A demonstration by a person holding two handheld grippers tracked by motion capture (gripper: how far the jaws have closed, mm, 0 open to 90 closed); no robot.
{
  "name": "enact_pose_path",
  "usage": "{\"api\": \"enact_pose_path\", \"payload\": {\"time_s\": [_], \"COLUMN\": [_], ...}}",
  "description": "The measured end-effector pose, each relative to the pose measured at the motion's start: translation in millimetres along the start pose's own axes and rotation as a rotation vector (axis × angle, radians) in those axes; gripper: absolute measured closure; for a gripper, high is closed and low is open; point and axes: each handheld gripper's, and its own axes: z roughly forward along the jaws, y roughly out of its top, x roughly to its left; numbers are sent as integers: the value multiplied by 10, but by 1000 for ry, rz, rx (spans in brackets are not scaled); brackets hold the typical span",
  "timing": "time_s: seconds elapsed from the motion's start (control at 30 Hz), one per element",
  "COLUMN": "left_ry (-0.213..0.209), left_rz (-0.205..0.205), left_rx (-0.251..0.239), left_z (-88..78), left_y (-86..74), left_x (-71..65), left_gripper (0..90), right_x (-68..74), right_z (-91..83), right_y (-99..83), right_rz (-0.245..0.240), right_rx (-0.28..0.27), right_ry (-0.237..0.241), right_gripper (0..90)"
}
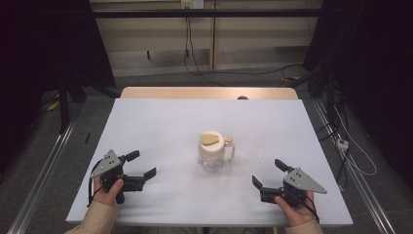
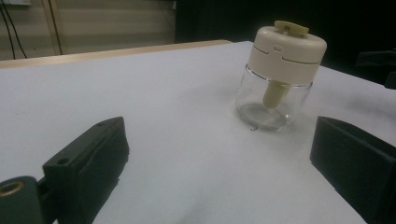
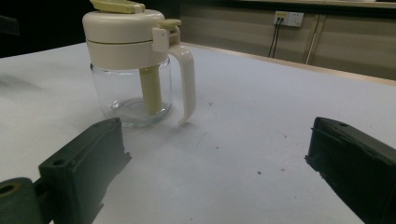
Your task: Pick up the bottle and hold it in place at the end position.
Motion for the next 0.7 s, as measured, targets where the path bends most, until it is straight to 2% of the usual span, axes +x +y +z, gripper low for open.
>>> {"api": "enact_pose_path", "payload": {"time_s": [0.4, 0.57, 0.7], "left_ry": [-1, -3, -3], "left_rz": [1, 4, 3], "left_rx": [-4, -1, -1], "left_z": [1, 7, 8], "left_y": [1, -1, -4], "left_x": [3, 3, 3], "left_gripper": [39, 40, 40], "right_x": [66, 151, 219], "right_z": [88, 208, 304], "right_y": [25, 54, 89], "right_rz": [-7, -7, 16], "right_rx": [20, 42, 41], "right_ry": [8, 20, 34], "right_gripper": [30, 32, 35]}}
